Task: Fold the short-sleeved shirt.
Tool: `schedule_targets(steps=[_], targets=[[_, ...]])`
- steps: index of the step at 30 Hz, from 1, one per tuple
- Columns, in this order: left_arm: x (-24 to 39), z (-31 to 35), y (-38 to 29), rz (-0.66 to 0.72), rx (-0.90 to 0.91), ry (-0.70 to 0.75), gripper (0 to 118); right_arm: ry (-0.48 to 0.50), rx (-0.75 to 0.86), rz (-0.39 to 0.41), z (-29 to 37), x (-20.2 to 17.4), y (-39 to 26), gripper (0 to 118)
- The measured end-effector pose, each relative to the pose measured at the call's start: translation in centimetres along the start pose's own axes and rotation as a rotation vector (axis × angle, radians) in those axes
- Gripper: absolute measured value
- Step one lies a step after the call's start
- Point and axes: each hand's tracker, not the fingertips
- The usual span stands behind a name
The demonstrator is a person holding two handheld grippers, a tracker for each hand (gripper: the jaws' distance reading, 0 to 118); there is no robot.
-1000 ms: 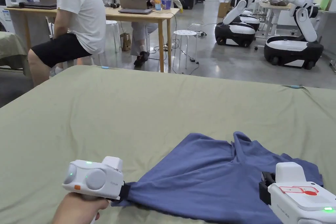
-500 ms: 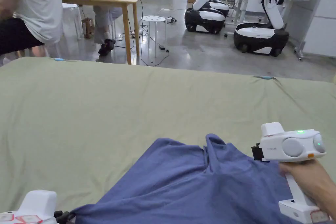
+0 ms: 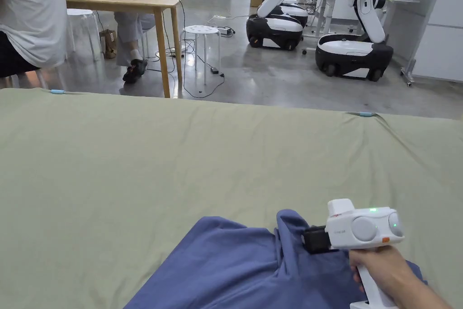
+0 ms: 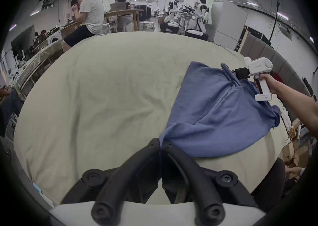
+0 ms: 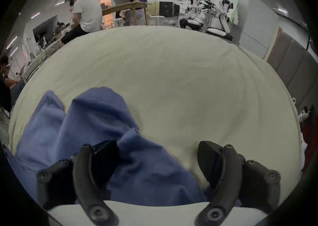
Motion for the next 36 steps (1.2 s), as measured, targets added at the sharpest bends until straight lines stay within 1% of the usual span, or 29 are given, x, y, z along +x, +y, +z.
schedule_targets(steps=[1, 2, 3, 4, 5, 6, 7, 8, 9, 10, 12, 13, 15, 19, 20, 22, 24, 26, 29, 31, 36], targets=[[0.1, -0.1, 0.0, -0.003, -0.002, 0.006, 0, -0.035, 0.054, 0.011, 0.9, -0.8, -0.4, 87], [0.1, -0.2, 0.0, -0.003, -0.004, 0.008, 0, -0.011, 0.050, 0.011, 1.4, -1.1, -0.7, 74], [0.0, -0.4, 0.0, -0.002, -0.006, 0.008, 0, -0.002, 0.059, 0.004, 2.0, -1.5, -0.9, 53], [0.0, -0.6, 0.0, -0.002, -0.010, 0.009, 0, -0.010, 0.070, 0.008, 2.9, -2.4, -1.4, 9], [0.1, -0.9, 0.0, -0.001, -0.011, 0.013, 0, -0.022, 0.056, 0.022, 3.3, -3.2, -1.8, 2], [0.1, -1.1, 0.0, -0.001, -0.014, 0.015, 0, -0.039, 0.013, 0.044, 3.8, -3.8, -2.2, 2], [-0.2, -1.5, -0.1, -0.002, -0.015, 0.015, 0, -0.014, 0.008, 0.073, 4.4, -4.2, -2.7, 2], [-0.1, -1.6, 0.0, -0.002, -0.009, 0.021, 0, -0.018, 0.035, 0.090, 5.6, -4.8, -3.1, 2], [0.0, -1.6, 0.2, -0.004, -0.005, 0.026, 0, -0.048, 0.073, 0.102, 7.0, -5.3, -3.2, 2], [0.1, -1.4, 0.5, -0.010, 0.005, 0.031, 0, -0.072, 0.119, 0.097, 8.7, -5.5, -3.4, 2], [0.4, -0.6, 1.3, -0.032, 0.058, 0.043, 0, -0.053, 0.194, 0.055, 12.6, -5.5, -3.2, 2], [0.6, -0.2, 2.0, -0.039, 0.077, 0.040, 0, -0.062, 0.235, 0.059, 15.1, -5.7, -3.0, 2], [0.7, 0.6, 3.3, -0.051, 0.124, 0.056, 0, -0.113, 0.308, 0.106, 19.0, -6.1, -2.8, 2], [1.6, 2.1, 7.4, -0.106, 0.204, 0.114, 0, -0.239, 0.449, 0.164, 27.1, -6.5, -2.0, 2], [1.7, 2.6, 8.7, -0.117, 0.234, 0.132, 0, -0.266, 0.484, 0.170, 28.9, -6.2, -1.6, 2], [2.0, 3.7, 11.3, -0.114, 0.280, 0.145, 0, -0.297, 0.539, 0.147, 31.9, -5.7, -0.8, 2], [2.5, 5.2, 14.0, -0.120, 0.350, 0.168, 0, -0.350, 0.597, 0.145, 34.8, -5.5, 0.0, 2], [3.0, 7.2, 17.0, -0.129, 0.424, 0.207, 0, -0.426, 0.656, 0.163, 37.3, -5.1, 1.3, 2], [3.7, 9.7, 21.1, -0.145, 0.491, 0.254, 0, -0.516, 0.711, 0.214, 40.3, -4.8, 3.3, 2], [4.2, 11.2, 23.9, -0.179, 0.539, 0.316, 0, -0.532, 0.738, 0.220, 42.6, -4.6, 5.0, 2], [4.7, 14.5, 29.8, -0.173, 0.612, 0.355, 0, -0.543, 0.807, 0.196, 46.8, -4.1, 9.7, 2]])
